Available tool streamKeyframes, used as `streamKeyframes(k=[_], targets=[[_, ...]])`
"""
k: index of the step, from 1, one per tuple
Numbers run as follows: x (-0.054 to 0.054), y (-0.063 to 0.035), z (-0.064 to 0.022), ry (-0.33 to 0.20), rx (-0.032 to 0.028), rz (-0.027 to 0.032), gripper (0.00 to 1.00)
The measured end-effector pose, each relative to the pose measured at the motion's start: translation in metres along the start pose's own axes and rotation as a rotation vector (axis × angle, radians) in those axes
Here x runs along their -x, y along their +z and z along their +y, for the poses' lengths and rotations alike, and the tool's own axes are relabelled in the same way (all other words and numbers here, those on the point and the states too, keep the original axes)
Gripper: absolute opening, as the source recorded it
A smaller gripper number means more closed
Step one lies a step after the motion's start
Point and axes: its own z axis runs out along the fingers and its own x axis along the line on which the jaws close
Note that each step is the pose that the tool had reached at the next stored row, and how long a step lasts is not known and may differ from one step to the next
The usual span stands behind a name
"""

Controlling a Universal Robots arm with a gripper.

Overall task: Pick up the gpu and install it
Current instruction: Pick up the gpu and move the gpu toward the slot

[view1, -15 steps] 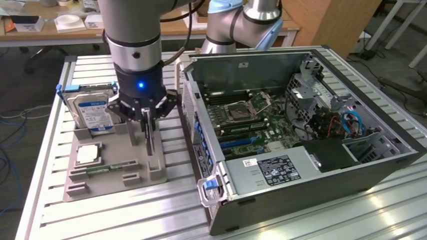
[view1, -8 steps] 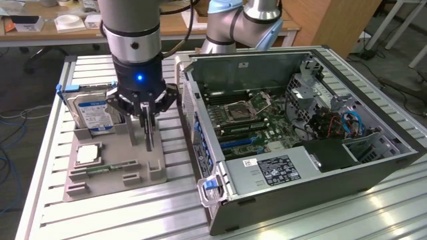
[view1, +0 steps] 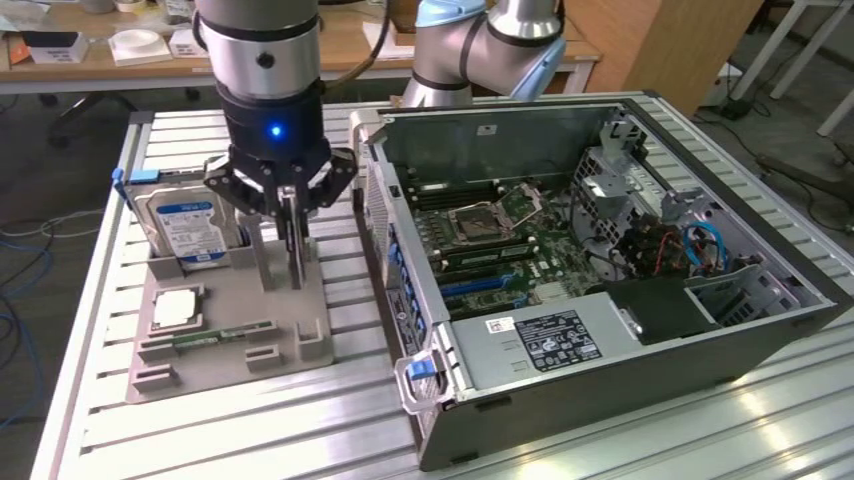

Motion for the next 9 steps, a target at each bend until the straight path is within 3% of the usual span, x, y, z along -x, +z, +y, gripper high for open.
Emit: streamKeyframes(k=[9], targets=[[0.000,-0.0229,0.0015,0.000,0.0150,0.0003,0.27]])
